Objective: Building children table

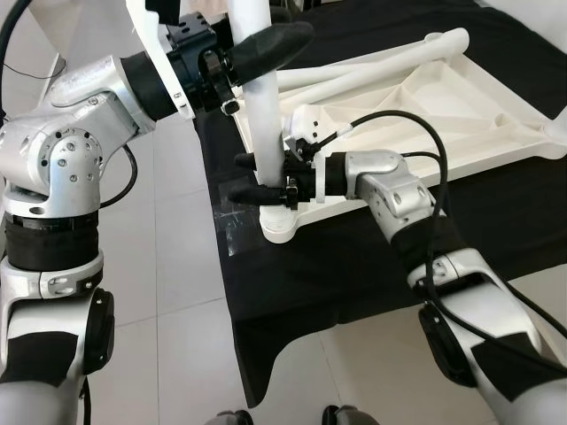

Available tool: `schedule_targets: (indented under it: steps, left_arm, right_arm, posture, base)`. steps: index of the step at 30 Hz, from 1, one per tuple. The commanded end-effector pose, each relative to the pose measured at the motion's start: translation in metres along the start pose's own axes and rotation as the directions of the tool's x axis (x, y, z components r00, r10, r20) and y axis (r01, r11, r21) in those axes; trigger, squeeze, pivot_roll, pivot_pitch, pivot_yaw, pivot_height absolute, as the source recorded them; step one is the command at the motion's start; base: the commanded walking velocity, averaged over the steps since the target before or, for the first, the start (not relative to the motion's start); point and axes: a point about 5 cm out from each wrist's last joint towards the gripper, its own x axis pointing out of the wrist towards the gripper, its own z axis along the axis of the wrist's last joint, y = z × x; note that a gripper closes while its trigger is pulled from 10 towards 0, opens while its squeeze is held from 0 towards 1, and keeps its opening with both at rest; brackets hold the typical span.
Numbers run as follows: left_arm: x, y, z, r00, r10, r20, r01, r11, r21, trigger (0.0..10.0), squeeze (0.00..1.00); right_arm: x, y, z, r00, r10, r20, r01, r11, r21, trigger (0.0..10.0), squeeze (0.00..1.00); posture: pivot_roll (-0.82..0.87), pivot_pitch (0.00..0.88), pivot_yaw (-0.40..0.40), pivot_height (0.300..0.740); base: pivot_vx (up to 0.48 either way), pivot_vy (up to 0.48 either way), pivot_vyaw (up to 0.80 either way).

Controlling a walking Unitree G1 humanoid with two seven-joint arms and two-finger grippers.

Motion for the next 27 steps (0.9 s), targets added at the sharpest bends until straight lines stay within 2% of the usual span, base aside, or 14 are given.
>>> schedule_targets:
  steps: [1,6,7,9,10,11,12,15,16,17,18,20,24,27]
  left_arm:
    - [0.009,-0.013,-0.018,0.994,-0.097,-0.043,0.093,0.992,-0.087,0.0,0.00]
    - [0.008,-0.012,-0.019,0.995,-0.090,-0.037,0.086,0.992,-0.090,0.0,0.04]
    - [0.008,-0.011,-0.019,0.996,-0.081,-0.038,0.077,0.993,-0.090,3.5,1.00]
    - [0.008,-0.011,-0.019,0.996,-0.081,-0.038,0.077,0.993,-0.090,3.5,1.00]
    - [0.007,-0.008,-0.019,0.998,-0.047,-0.038,0.043,0.995,-0.092,10.0,1.00]
    - [0.007,-0.006,-0.019,0.999,-0.023,-0.037,0.019,0.995,-0.093,10.0,1.00]
    - [0.006,-0.004,-0.017,0.999,0.008,-0.035,-0.011,0.995,-0.101,10.0,0.00]
    - [0.006,-0.003,-0.016,0.999,0.026,-0.032,-0.030,0.994,-0.106,10.0,0.00]
    - [0.003,0.001,-0.016,0.997,0.063,-0.038,-0.067,0.992,-0.110,10.0,0.00]
    - [0.001,0.005,-0.016,0.995,0.087,-0.051,-0.092,0.989,-0.112,10.0,0.00]
    - [0.001,0.005,-0.016,0.995,0.087,-0.051,-0.092,0.989,-0.112,10.0,0.00]
    - [-0.002,0.008,-0.018,0.992,0.105,-0.072,-0.113,0.987,-0.114,10.0,0.00]
    - [-0.001,0.006,-0.021,0.992,0.085,-0.093,-0.095,0.989,-0.109,10.0,0.00]
    - [-0.001,0.006,-0.021,0.992,0.081,-0.095,-0.091,0.990,-0.106,10.0,0.00]
  right_arm:
    - [0.016,0.006,0.002,0.997,0.081,-0.003,-0.081,0.997,-0.002,0.0,0.00]
    - [0.016,0.004,-0.003,0.998,0.061,-0.024,-0.061,0.998,0.001,0.0,0.00]
    - [0.016,0.002,-0.005,0.999,0.016,-0.029,-0.016,1.000,0.002,0.0,0.00]
    - [0.016,0.002,-0.005,0.999,0.016,-0.029,-0.016,1.000,0.002,0.0,0.00]
    - [0.016,-0.001,-0.009,0.998,-0.056,-0.037,0.056,0.998,0.009,0.0,0.00]
    - [0.016,-0.003,-0.012,0.994,-0.105,-0.042,0.105,0.994,0.013,0.0,0.00]
    - [0.016,-0.002,-0.027,0.968,-0.233,-0.093,0.237,0.971,0.034,0.0,0.00]
    - [0.016,0.000,-0.037,0.940,-0.315,-0.132,0.323,0.946,0.041,0.0,0.00]
    - [0.031,0.028,-0.063,0.870,-0.452,-0.196,0.479,0.870,0.116,0.0,0.00]
    - [0.038,0.055,-0.071,0.794,-0.562,-0.230,0.596,0.795,0.115,0.0,0.00]
    - [0.038,0.055,-0.071,0.794,-0.562,-0.230,0.596,0.795,0.115,0.0,0.00]
    - [0.035,0.076,-0.069,0.681,-0.692,-0.240,0.728,0.675,0.122,0.0,0.00]
    - [0.036,0.067,-0.069,0.650,-0.729,-0.216,0.759,0.637,0.133,0.0,0.00]
    - [0.038,0.065,-0.069,0.651,-0.729,-0.211,0.758,0.638,0.133,0.0,0.00]
  posture:
    - [0.04,0.212,0.044,0.740]
    - [0.03,0.211,0.045,0.740]
    - [0.03,0.210,0.042,0.740]
    - [0.03,0.210,0.042,0.740]
    - [0.03,0.211,0.036,0.740]
    - [0.02,0.211,0.032,0.740]
    - [0.02,0.214,0.009,0.740]
    - [0.02,0.215,0.007,0.740]
    - [0.03,0.215,0.015,0.740]
    - [0.05,0.227,0.020,0.740]
    - [0.05,0.227,0.020,0.740]
    - [0.05,0.222,0.028,0.740]
    - [0.04,0.209,0.031,0.740]
    - [0.04,0.209,0.031,0.740]
  base:
    - [0.000,0.000,0.00]
    - [0.000,0.000,0.00]
    - [0.000,0.000,0.00]
    - [0.000,0.000,0.00]
    - [0.000,0.000,0.00]
    - [0.000,0.000,0.00]
    - [0.000,0.000,0.00]
    - [0.000,0.000,0.00]
    - [0.000,0.000,0.00]
    - [0.000,0.000,0.00]
    - [0.000,0.000,0.00]
    - [0.000,0.000,0.00]
    - [0.000,0.000,0.00]
    - [0.000,0.000,0.00]
